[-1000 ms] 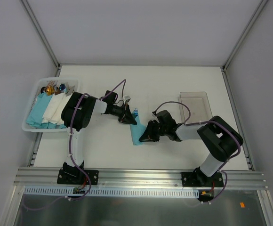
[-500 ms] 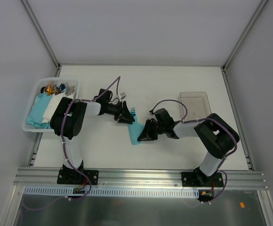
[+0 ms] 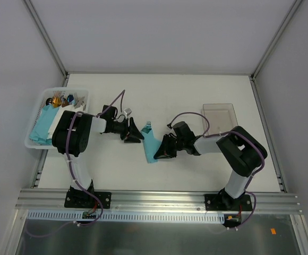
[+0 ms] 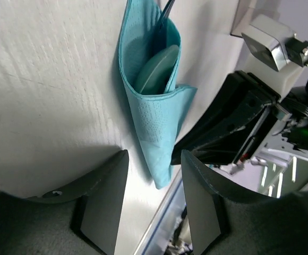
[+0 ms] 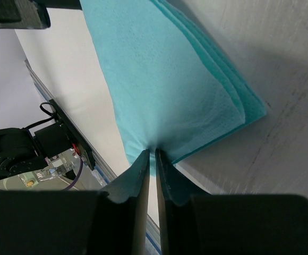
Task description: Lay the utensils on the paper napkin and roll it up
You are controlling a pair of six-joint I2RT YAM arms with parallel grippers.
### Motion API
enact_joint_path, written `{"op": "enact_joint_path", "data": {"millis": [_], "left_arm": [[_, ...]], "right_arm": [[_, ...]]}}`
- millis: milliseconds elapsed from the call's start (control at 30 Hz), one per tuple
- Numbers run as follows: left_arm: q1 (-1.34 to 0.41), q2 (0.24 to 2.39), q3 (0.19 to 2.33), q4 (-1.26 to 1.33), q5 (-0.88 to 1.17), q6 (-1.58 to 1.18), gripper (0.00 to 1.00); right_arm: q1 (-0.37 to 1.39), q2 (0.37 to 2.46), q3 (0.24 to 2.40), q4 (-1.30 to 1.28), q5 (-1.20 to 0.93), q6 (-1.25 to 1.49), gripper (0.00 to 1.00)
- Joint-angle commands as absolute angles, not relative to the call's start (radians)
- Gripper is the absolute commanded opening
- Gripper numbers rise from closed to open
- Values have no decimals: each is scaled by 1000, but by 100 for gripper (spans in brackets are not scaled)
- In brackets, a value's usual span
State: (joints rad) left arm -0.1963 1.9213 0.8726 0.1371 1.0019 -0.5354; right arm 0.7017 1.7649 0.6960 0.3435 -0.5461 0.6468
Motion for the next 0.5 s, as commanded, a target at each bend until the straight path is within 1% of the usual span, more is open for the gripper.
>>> {"op": "enact_joint_path", "data": {"millis": [0, 167, 267, 467], "left_arm": [[-198, 1965, 893, 149, 962, -500, 47], [-198, 2002, 893, 202, 907, -512, 50], [-199, 2026, 888, 247, 911, -541, 53], [-206, 2059, 885, 279, 907, -569, 54]], "right_arm": [[709, 1825, 673, 229, -451, 606, 14], [709, 1836, 683, 224, -457, 604, 14], [709, 1845, 695, 215, -463, 600, 14], [707, 1865, 712, 198, -471, 594, 14]]}}
